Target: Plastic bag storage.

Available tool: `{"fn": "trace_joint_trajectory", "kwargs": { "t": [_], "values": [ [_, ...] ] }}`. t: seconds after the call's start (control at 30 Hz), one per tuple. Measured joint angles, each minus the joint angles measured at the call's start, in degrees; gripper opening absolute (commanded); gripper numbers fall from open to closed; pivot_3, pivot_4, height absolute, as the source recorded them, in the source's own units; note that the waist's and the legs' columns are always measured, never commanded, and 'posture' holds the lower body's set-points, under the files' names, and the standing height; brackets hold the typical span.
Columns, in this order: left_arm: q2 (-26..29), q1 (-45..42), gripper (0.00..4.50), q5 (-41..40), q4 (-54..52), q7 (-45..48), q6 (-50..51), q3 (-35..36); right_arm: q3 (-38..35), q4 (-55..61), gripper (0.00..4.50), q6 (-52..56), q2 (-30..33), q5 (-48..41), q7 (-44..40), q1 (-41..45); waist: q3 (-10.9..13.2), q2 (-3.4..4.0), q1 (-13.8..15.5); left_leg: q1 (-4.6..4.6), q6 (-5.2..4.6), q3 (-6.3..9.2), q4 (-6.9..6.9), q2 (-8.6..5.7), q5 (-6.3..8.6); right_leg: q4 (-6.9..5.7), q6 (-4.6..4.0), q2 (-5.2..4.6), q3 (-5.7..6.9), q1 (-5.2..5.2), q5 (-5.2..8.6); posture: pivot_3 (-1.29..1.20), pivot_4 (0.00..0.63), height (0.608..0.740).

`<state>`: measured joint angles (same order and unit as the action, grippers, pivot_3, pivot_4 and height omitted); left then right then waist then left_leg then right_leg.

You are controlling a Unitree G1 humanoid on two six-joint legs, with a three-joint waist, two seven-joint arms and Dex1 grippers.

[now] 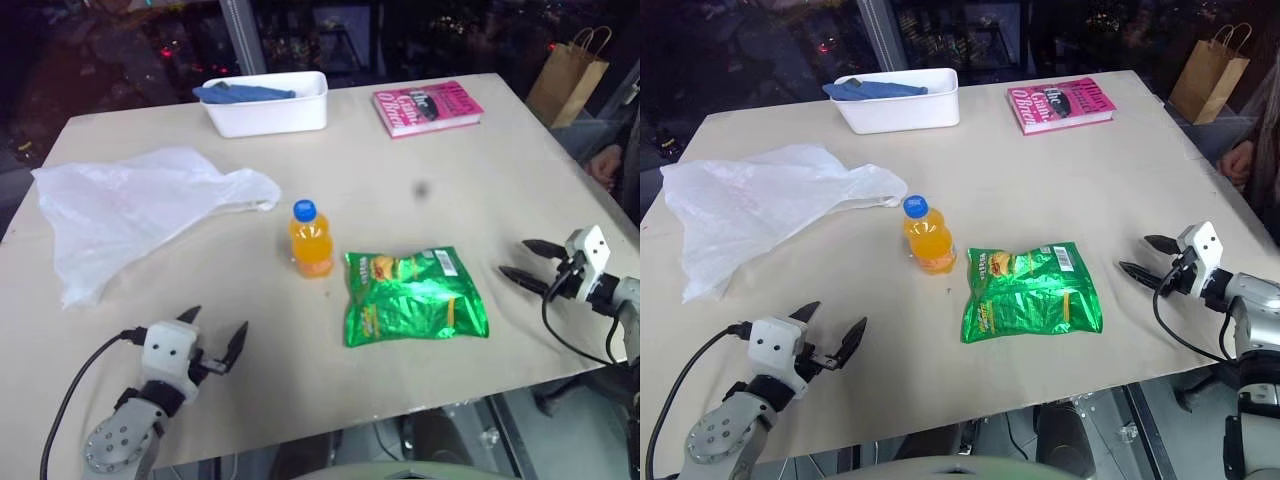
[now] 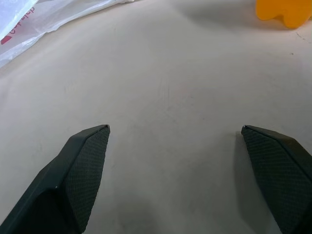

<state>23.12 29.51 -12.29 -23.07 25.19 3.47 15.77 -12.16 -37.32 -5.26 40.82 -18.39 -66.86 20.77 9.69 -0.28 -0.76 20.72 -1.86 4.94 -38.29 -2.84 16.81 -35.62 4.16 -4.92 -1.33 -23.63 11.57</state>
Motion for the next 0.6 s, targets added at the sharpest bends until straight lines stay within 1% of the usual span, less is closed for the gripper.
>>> {"fn": "trace_joint_trajectory", "kwargs": {
  "t": [0.6],
  "values": [
    [-1.1,-0.2,4.5,-0.3,0.0,0.1,-0.4,0.0,0.0,-2.7,4.39,-1.2,0.0,0.2,-0.2,1.6,0.0,0.0,0.0,0.0,0.0,0.0,0.0,0.0,0.0,0.0,0.0,0.0,0.0,0.0,0.0,0.0,0.15,0.74]
  ]
}}
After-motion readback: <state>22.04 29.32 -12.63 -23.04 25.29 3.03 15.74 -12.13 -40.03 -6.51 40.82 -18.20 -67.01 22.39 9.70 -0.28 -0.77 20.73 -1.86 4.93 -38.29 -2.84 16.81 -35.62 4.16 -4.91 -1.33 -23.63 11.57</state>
